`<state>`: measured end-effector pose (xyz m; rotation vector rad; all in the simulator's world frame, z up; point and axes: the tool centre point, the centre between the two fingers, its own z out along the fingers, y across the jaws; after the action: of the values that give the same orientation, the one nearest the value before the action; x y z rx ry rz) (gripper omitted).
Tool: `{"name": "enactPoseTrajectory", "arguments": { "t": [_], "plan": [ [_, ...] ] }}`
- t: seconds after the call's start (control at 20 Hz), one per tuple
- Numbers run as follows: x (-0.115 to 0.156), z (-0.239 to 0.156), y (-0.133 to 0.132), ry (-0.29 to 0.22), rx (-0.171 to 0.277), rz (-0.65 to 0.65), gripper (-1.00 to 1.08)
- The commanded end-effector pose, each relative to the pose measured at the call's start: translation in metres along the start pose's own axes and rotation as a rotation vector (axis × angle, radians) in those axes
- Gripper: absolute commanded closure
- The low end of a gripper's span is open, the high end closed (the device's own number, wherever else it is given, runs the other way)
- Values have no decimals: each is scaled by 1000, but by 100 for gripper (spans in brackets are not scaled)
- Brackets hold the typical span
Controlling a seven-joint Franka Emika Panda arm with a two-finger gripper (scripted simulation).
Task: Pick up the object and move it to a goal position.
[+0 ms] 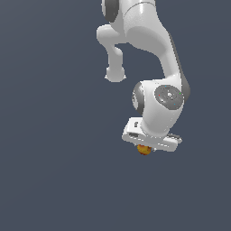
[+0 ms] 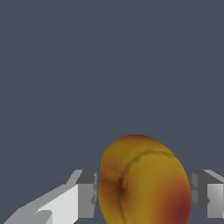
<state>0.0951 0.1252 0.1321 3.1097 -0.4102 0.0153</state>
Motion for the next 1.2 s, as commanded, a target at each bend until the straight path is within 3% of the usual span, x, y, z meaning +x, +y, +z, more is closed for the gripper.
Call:
{"name": "enactPoseTrajectory", "arguments": {
  "t": [0.0,0.75,1.15],
  "plan": [
    [-7,-26,-15,0,1,-1,108],
    [-40,-162,-97,-7,2,-7,108],
    [-48,-201,-122,-9,3,-10,108]
  ]
}}
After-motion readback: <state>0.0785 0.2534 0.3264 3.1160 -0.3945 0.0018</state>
